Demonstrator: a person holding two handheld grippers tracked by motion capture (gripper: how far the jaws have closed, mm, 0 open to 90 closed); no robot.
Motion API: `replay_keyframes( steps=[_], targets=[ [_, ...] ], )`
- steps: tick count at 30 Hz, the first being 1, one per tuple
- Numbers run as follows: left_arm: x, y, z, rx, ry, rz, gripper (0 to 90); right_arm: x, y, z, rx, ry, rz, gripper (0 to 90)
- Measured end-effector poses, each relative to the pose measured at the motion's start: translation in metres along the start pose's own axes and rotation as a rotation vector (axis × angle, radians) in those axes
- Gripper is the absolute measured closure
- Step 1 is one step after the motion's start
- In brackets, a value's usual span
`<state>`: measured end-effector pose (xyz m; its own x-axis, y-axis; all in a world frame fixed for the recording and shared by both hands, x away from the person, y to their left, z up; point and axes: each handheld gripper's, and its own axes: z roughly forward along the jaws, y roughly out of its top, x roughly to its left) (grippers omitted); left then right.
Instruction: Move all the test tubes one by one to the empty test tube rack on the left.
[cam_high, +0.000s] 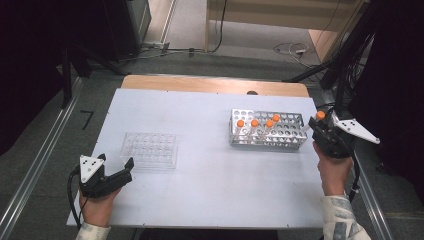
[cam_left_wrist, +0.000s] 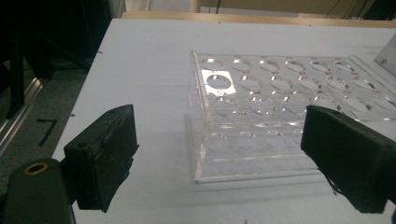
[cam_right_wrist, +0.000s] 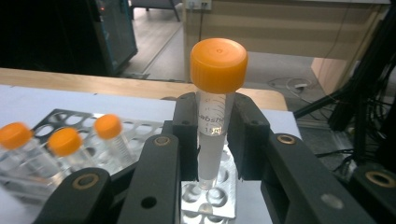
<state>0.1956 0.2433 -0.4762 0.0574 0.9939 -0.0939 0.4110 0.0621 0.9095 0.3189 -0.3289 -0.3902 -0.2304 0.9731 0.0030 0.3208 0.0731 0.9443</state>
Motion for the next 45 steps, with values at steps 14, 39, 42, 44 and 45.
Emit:
replay_keyframes(
  steps=[14,39,42,44,45],
  targets=[
    [-0.017,0.002,-0.006,-0.011,-0.052,0.034,10.7,0.025,-0.026,-0.021,0.04,0.108,-0.016,71.6],
    [-0.052,0.004,-0.01,0.002,-0.166,0.096,10.7,0.082,-0.05,-0.017,0.096,0.262,-0.092,71.6],
    [-0.055,0.005,-0.01,0.001,-0.174,0.097,10.7,0.089,-0.052,-0.015,0.103,0.285,-0.102,71.6],
    [-0.058,0.005,-0.01,-0.002,-0.183,0.101,10.7,0.095,-0.053,-0.014,0.109,0.294,-0.107,71.6],
    [-0.058,0.005,-0.01,-0.002,-0.183,0.101,10.7,0.097,-0.053,-0.013,0.113,0.301,-0.11,71.6]
  ],
)
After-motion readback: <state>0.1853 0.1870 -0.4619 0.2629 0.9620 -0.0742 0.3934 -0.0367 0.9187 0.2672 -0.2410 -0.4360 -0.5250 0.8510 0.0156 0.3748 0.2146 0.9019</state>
